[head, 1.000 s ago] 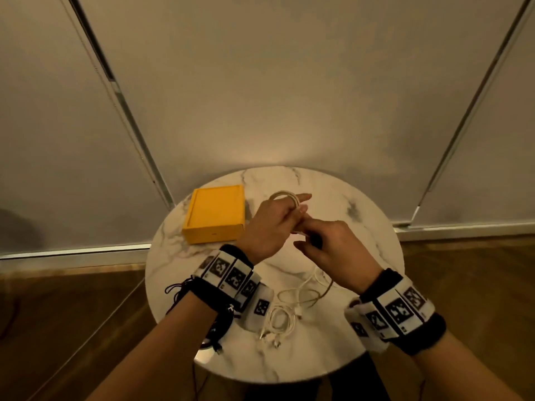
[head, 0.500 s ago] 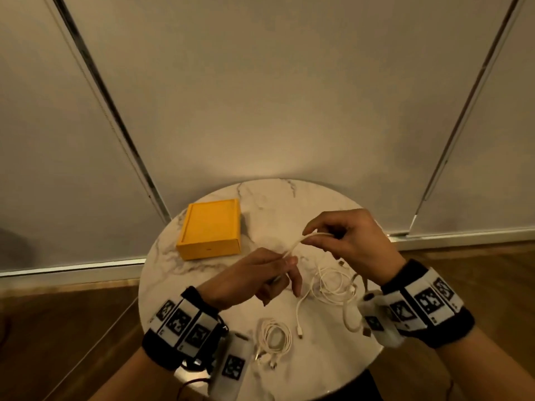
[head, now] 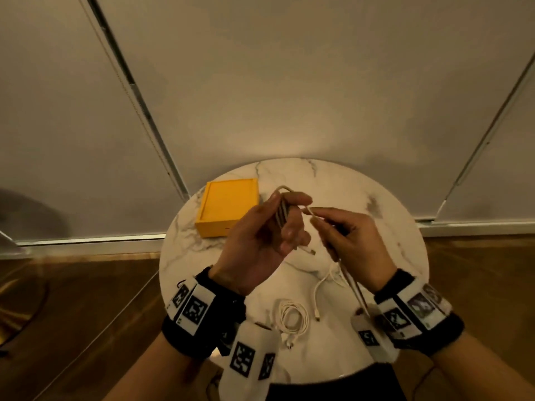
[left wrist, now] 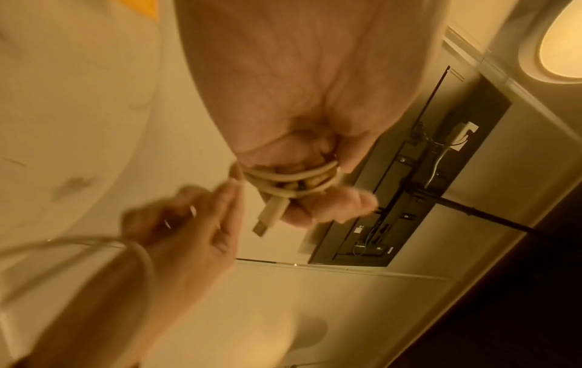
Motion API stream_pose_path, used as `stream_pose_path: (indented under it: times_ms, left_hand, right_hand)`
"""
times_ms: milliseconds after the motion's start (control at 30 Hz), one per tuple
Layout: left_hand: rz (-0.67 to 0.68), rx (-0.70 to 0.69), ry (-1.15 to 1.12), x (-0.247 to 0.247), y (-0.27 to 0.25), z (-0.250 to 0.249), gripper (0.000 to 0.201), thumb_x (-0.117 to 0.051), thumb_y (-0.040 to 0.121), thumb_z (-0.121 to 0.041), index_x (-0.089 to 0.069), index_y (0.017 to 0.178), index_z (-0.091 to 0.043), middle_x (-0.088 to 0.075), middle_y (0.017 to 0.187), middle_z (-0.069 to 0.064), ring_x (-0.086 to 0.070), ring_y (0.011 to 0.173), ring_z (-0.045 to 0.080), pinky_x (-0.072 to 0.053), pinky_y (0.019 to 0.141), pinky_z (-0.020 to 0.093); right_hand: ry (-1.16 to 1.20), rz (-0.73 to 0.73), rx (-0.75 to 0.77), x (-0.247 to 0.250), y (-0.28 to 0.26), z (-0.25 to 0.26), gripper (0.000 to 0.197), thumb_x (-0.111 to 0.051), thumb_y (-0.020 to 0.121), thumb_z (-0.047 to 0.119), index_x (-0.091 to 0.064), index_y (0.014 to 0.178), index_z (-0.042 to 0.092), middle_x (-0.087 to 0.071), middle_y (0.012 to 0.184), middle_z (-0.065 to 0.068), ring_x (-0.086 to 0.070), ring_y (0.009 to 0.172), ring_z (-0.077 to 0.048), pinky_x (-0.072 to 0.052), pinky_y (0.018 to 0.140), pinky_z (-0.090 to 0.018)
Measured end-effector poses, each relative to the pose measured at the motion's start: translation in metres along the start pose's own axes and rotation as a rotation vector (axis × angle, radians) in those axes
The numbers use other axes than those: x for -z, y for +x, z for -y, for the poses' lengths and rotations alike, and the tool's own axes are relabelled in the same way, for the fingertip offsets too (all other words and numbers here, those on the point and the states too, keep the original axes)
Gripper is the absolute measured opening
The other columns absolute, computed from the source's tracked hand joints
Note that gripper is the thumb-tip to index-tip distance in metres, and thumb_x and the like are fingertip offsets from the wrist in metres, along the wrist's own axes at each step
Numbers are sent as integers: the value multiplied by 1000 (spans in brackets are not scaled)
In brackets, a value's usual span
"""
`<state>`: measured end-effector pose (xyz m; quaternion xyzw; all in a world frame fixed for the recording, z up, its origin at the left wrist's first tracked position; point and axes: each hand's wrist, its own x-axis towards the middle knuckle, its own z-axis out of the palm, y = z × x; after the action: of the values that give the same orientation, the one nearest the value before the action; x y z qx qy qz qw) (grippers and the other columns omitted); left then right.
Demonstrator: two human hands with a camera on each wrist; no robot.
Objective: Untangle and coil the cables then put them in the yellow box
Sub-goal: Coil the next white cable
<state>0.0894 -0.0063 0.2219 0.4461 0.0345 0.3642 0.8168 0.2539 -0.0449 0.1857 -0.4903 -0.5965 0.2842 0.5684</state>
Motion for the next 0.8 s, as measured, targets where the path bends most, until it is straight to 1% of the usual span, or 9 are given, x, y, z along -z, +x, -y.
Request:
stream_pose_path:
  times_ms: [67, 133, 233, 300, 433, 500, 633, 700, 800]
  left_hand:
    - [-33, -94, 45, -6, 7, 1, 44, -30, 98, -21, -70, 106, -6, -60, 67, 0, -55, 57, 11, -48, 67, 25]
    - [-75, -139, 63, -9, 11, -1, 40, -35, 96, -17, -69, 109, -2, -65, 75, 3, -61, 67, 13, -51, 72, 25]
    - [-126, -165, 72, -8, 16, -7, 35, -38, 97, -14, -64, 116, 1, -71, 88, 5, -68, 80, 15, -53, 80, 25]
    - [-179, -217, 199, -4, 19, -10, 33, -35, 99, -13, -56, 121, -2, -72, 98, 8, -70, 89, 19, -52, 86, 29]
    - [-316, -369, 1152, 14, 23, -8, 30, -37, 102, -20, -66, 93, -19, -70, 102, 5, -69, 87, 20, -50, 81, 34]
    - [-195, -244, 1557, 23, 14, 1, 31, -37, 100, -27, -63, 85, -17, -69, 88, -3, -67, 80, 16, -48, 74, 30]
    - [51, 3, 1817, 30, -10, 17, 29, -38, 100, -35, -51, 84, -15, -59, 68, 4, -53, 64, 25, -39, 60, 41]
    - [176, 124, 1943, 27, -16, 17, 27, -40, 101, -38, -41, 80, -20, -52, 65, 3, -49, 63, 27, -29, 58, 37]
    - [373, 295, 1958, 26, -20, 13, 30, -47, 96, -47, -50, 82, -21, -42, 62, -9, -45, 60, 14, -30, 58, 33]
  right_hand:
    - [-62, 82, 19, -14, -7, -10, 35, -58, 93, 7, -62, 101, 41, -55, 58, 0, -50, 43, -15, -43, 48, -25]
    - [-96, 173, 2, -28, -16, -15, 45, -59, 93, 6, -52, 94, 51, -57, 59, 1, -55, 43, -15, -46, 50, -24]
    - [-98, 301, -62, -39, -30, -22, 37, -60, 92, 9, -51, 102, 44, -61, 62, -4, -56, 43, -13, -47, 52, -22]
    - [-97, 370, -72, -40, -36, -22, 23, -60, 93, 12, -56, 107, 28, -60, 63, -9, -56, 46, -8, -48, 54, -23]
    - [-202, 338, 42, -26, -36, -7, 11, -59, 95, 18, -64, 103, 23, -54, 59, -5, -45, 49, -8, -36, 53, -17]
    - [-241, 255, 104, -13, -33, 0, 14, -58, 95, 18, -69, 101, 21, -65, 69, 2, -50, 55, -8, -39, 56, -19]
    - [-478, 265, 233, 9, -34, -4, 18, -55, 92, 22, -70, 102, 19, -69, 82, 10, -54, 65, 3, -40, 61, -13]
    - [-641, 347, 288, 11, -43, -13, 17, -53, 89, 22, -66, 101, 21, -65, 78, 5, -54, 64, -6, -45, 55, -27]
    - [-690, 447, 304, 12, -58, -24, 16, -52, 88, 28, -63, 100, 25, -60, 73, 8, -59, 61, -15, -49, 53, -36]
